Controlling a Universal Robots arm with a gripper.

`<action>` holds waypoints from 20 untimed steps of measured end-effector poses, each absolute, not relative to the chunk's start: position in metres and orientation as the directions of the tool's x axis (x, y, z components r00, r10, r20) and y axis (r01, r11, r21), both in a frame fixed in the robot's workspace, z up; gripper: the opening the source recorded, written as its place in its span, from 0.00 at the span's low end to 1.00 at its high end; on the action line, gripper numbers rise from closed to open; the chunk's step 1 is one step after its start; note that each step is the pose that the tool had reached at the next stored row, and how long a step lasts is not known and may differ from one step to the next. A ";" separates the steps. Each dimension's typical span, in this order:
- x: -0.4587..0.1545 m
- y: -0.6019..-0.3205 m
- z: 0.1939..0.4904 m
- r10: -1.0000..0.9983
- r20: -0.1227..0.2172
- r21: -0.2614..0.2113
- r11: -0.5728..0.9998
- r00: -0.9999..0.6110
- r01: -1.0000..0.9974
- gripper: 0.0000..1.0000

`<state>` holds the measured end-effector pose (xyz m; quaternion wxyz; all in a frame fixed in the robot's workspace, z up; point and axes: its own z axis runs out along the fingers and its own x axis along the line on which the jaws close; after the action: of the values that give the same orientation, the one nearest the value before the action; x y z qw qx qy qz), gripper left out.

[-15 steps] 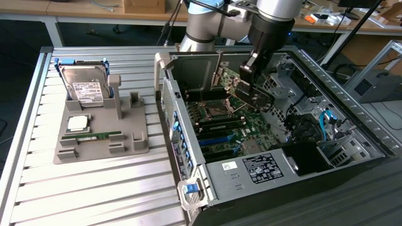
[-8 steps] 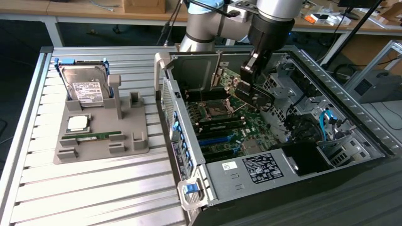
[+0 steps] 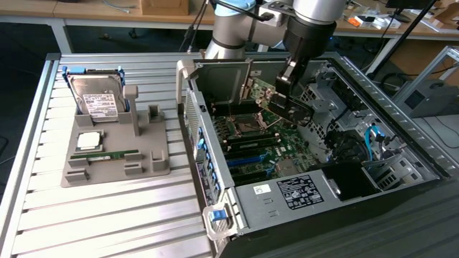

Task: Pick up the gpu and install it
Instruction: 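Insert the gpu into the slot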

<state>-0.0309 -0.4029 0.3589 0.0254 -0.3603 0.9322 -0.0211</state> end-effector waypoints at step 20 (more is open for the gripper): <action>-0.031 -0.403 0.359 -0.749 -0.032 -0.058 0.662 -0.661 -0.747 0.27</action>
<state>-0.0309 -0.4029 0.3586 0.0265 -0.4106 0.9112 -0.0197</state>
